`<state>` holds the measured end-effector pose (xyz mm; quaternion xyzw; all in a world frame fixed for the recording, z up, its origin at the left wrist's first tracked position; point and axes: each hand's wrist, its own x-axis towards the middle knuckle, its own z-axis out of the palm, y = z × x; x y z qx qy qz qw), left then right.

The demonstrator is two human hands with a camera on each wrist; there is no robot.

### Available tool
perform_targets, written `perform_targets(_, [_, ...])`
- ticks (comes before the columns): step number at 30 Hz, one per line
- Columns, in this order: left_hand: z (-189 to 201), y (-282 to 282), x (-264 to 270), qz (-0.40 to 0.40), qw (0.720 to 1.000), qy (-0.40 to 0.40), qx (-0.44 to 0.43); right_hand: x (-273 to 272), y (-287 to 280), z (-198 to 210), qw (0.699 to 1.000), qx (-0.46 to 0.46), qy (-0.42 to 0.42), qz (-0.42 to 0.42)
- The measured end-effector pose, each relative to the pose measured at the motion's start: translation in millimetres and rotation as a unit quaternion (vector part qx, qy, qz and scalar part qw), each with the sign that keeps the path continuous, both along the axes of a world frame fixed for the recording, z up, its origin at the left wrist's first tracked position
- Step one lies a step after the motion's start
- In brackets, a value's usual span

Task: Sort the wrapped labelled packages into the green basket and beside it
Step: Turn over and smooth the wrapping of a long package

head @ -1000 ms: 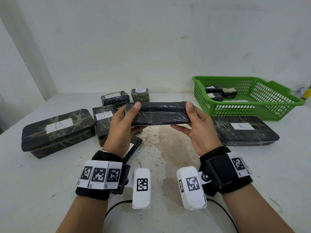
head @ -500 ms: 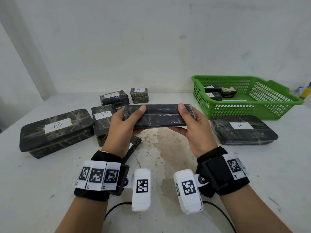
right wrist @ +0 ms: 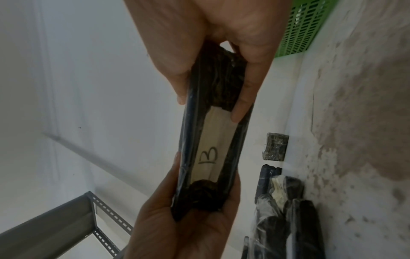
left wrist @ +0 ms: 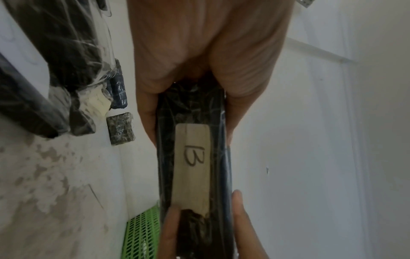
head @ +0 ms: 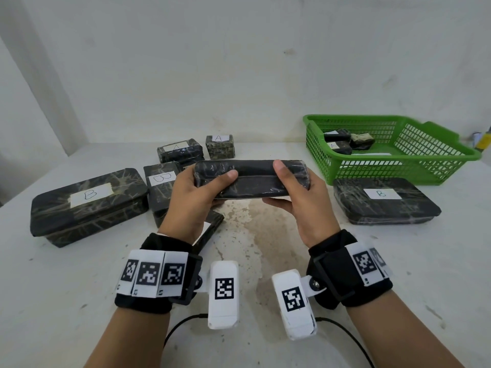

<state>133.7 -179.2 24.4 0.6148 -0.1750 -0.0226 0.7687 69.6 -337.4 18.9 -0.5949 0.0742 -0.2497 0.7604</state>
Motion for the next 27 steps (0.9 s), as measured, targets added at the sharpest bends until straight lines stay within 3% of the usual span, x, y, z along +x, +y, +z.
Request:
perform_targets(9, [3.8, -2.7, -5.8, -0.014, 1.0, -0.007, -0.009, 1.0, 0.9, -2.1, 1.0, -0.003, -0.003, -0.022])
perform_targets(14, [3.6, 1.4, -1.3, 0.021, 1.0, 0.007, 0.002, -0.6, 3.9, -3.7, 1.0, -0.017, -0.001, 0.021])
perform_targets(19, [4.4, 0.2, -4.5, -0.011, 1.0, 0.009, -0.005, 0.9, 3.4, -6.8, 0.999, -0.039, -0.008, 0.0])
perform_targets(27, [4.3, 1.3, -2.8, 0.011, 1.0, -0.006, -0.003, -1.6, 5.2, -4.8, 0.999, -0.035, -0.01, 0.019])
